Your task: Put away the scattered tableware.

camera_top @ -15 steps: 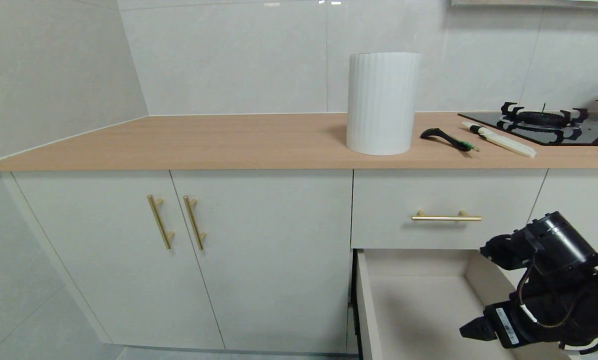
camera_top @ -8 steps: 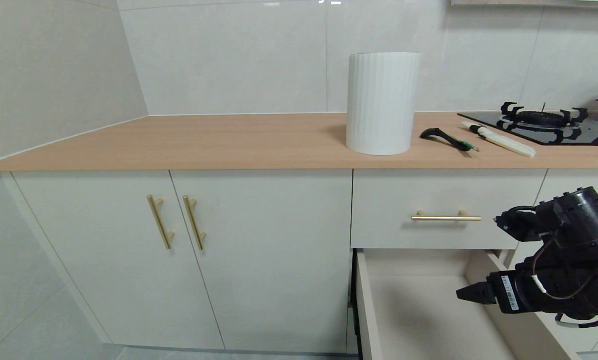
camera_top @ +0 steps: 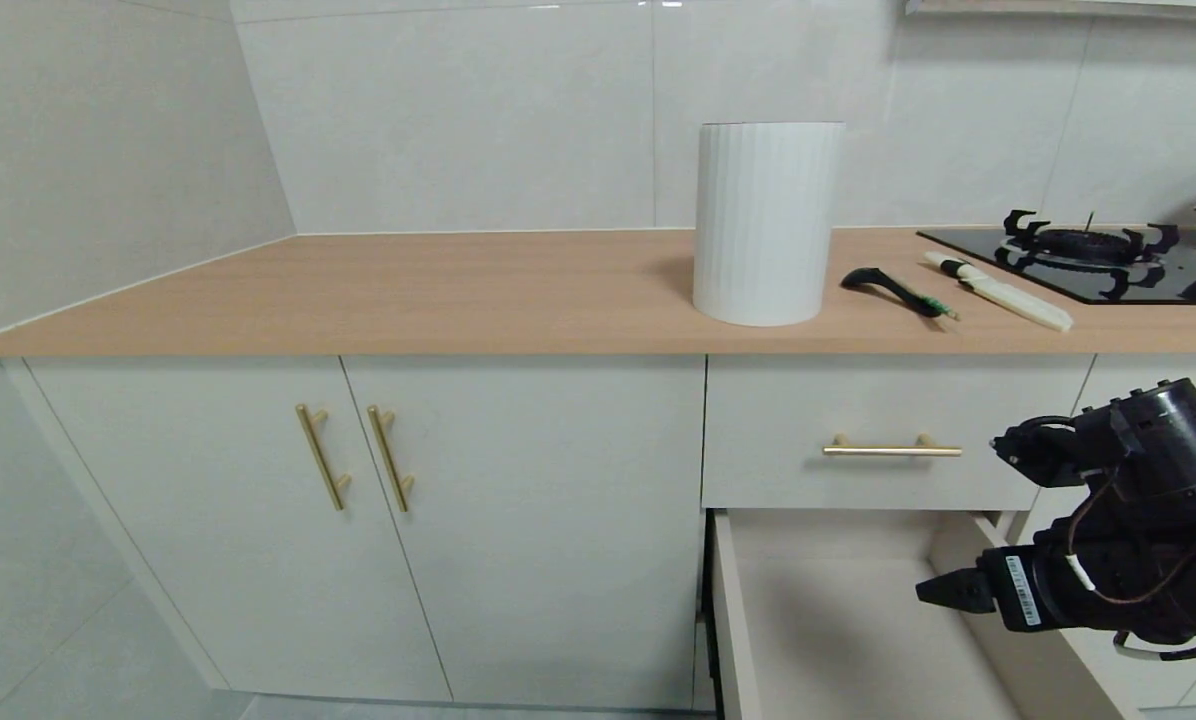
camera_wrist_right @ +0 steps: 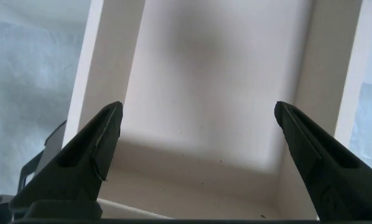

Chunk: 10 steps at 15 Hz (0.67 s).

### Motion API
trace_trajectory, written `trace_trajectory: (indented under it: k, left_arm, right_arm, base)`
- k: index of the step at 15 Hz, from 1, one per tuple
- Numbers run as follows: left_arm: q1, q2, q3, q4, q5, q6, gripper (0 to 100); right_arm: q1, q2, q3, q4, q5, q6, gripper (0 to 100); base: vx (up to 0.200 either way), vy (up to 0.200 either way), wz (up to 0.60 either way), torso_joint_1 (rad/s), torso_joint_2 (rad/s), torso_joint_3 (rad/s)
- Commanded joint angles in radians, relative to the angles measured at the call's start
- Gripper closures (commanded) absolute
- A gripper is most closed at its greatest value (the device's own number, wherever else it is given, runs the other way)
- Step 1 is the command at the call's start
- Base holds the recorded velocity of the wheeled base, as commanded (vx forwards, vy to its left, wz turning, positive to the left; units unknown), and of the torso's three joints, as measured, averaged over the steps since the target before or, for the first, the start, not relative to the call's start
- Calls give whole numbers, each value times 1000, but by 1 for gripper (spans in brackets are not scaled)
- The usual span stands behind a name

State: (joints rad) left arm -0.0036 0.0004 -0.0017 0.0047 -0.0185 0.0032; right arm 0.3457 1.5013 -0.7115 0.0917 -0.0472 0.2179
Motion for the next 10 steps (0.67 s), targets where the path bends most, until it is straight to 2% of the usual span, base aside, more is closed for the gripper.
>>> trace_trajectory:
  k: [1, 10]
  left_arm:
    - [1, 0, 0, 0, 0, 0, 0]
    - [1, 0, 0, 0, 0, 0, 0]
  right_arm:
    - [1, 2, 0, -1, 0, 0, 0]
    - [1, 4, 1, -1, 1, -2, 0]
  base:
    - [0, 0, 0, 188, -447, -290]
    - [0, 0, 0, 181, -499, -289]
